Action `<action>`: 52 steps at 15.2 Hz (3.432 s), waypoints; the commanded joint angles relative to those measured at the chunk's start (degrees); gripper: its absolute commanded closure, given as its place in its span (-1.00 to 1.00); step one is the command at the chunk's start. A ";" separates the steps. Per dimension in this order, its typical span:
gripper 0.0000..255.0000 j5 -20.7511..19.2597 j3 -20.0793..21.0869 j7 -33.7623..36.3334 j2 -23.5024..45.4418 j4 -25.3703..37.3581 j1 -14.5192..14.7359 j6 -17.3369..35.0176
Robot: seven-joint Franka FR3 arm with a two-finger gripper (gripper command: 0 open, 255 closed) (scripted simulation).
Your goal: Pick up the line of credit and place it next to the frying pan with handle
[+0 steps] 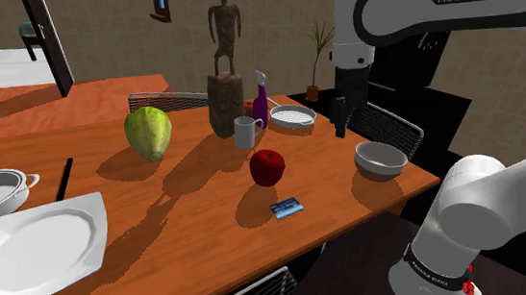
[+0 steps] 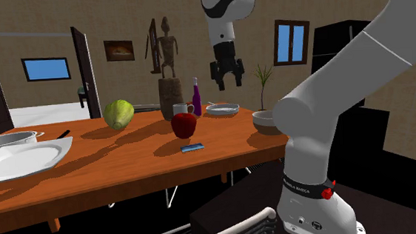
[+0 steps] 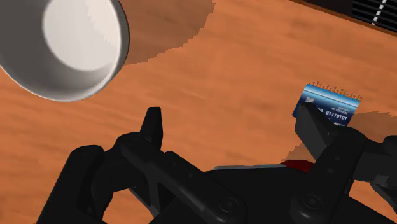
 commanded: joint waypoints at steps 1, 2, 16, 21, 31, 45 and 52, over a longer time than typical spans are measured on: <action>-1.00 0.00 0.00 0.00 0.00 0.00 0.00 0.00; -1.00 0.35 -1.05 -3.17 -1.06 -2.59 1.23 3.54; -1.00 11.01 -23.69 -54.83 -0.63 -27.30 27.65 51.90; -1.00 17.20 -36.49 -73.70 3.37 -29.48 43.64 64.09; -1.00 20.41 -43.24 -75.88 9.15 -29.36 53.89 72.41; 1.00 19.94 -43.53 -75.56 9.05 -29.39 54.06 72.46; 1.00 16.53 -36.68 -70.28 4.59 -27.72 47.37 65.10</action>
